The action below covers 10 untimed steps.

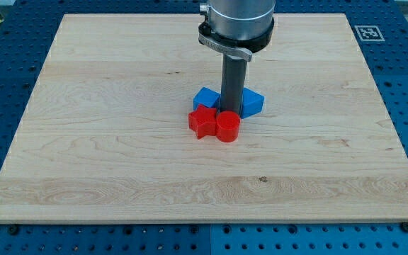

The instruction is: Move the red blocks top left side

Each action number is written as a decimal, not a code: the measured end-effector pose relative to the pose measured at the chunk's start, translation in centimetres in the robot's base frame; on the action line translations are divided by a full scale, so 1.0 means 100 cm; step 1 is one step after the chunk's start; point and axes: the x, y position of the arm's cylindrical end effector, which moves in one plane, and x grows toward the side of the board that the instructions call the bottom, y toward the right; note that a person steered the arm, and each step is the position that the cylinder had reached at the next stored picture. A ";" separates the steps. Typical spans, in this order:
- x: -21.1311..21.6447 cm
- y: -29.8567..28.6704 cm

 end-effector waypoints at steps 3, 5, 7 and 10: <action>0.031 0.060; 0.042 0.047; 0.042 -0.020; 0.024 -0.086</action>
